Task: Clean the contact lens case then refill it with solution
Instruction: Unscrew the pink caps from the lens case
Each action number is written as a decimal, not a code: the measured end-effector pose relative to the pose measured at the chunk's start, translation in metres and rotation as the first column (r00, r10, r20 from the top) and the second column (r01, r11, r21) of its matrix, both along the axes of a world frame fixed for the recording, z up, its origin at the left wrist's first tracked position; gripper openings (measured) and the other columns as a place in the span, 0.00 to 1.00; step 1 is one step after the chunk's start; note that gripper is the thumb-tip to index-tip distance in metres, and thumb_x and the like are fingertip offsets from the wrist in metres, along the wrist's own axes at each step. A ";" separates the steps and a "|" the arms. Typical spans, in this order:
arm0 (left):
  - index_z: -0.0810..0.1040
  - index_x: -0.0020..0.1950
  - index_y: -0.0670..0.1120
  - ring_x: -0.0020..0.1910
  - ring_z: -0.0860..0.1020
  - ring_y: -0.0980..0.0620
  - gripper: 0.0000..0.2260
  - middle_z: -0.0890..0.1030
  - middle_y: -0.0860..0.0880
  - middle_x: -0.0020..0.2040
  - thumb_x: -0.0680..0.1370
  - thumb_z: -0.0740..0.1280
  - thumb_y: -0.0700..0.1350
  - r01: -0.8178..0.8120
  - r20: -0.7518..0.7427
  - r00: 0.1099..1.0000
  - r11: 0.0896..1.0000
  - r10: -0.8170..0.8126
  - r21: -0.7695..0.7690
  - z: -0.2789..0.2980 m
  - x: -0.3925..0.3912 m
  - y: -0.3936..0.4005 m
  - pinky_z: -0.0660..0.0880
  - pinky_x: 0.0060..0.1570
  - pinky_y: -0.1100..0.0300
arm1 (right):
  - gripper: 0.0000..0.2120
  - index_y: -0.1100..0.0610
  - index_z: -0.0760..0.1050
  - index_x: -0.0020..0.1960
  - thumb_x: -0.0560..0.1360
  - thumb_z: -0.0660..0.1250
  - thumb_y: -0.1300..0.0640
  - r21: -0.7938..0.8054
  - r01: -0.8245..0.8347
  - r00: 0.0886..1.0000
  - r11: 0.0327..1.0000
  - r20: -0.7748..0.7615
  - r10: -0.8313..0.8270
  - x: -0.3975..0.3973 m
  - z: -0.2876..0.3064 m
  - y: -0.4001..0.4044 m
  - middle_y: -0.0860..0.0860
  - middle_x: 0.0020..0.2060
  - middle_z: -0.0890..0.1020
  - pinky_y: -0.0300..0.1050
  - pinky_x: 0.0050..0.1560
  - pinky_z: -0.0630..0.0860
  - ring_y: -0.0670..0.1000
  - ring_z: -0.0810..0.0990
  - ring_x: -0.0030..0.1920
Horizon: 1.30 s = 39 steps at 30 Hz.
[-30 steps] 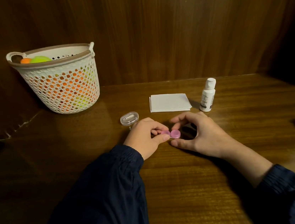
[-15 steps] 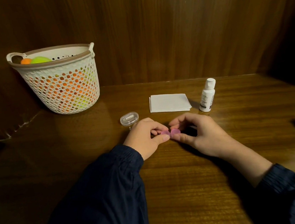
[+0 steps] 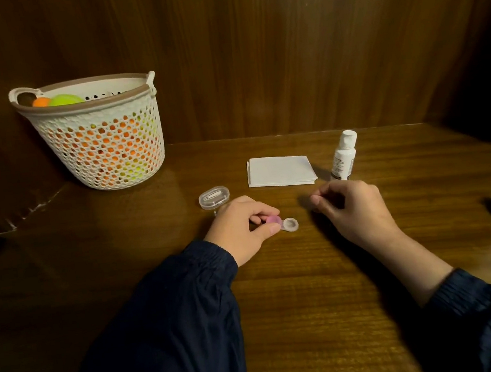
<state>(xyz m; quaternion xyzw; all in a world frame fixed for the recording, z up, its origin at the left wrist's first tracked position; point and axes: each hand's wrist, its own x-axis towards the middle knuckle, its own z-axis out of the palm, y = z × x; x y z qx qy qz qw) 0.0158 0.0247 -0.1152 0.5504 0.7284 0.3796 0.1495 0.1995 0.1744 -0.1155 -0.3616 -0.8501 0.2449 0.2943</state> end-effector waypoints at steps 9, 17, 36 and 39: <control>0.83 0.65 0.55 0.52 0.78 0.60 0.14 0.80 0.57 0.56 0.80 0.75 0.49 -0.016 -0.028 0.999 1.000 0.016 0.012 -0.003 -0.001 0.001 0.76 0.54 0.66 | 0.05 0.42 0.81 0.50 0.81 0.73 0.53 0.045 0.036 0.999 0.998 -0.018 -0.035 -0.001 0.003 -0.002 0.30 0.39 0.76 0.44 0.54 0.77 0.36 0.77 0.43; 0.81 0.38 0.50 0.35 0.74 0.57 0.13 0.77 0.55 0.39 0.81 0.71 0.53 -0.182 -0.132 0.973 0.981 0.190 0.072 -0.009 -0.001 0.004 0.71 0.39 0.60 | 0.12 0.38 0.81 0.51 0.77 0.73 0.56 -0.072 -0.204 0.975 0.976 0.076 0.209 -0.002 0.010 -0.018 0.34 0.47 0.86 0.60 0.70 0.73 0.45 0.75 0.61; 0.85 0.51 0.57 0.48 0.79 0.59 0.23 0.79 0.61 0.49 0.68 0.67 0.72 -0.109 -0.167 0.980 0.994 0.110 0.015 0.000 0.004 -0.002 0.80 0.53 0.50 | 0.14 0.39 0.84 0.49 0.76 0.72 0.60 -0.130 -0.312 0.945 0.941 0.063 0.322 0.000 0.012 -0.022 0.30 0.47 0.85 0.62 0.71 0.69 0.36 0.73 0.58; 0.84 0.55 0.59 0.51 0.78 0.58 0.25 0.78 0.62 0.51 0.67 0.69 0.73 -0.103 -0.228 0.969 0.994 0.095 -0.023 0.003 0.006 -0.004 0.78 0.59 0.47 | 0.13 0.40 0.83 0.49 0.76 0.72 0.60 -0.117 -0.331 0.941 0.936 0.034 0.337 0.000 0.013 -0.024 0.32 0.45 0.86 0.58 0.69 0.71 0.36 0.75 0.57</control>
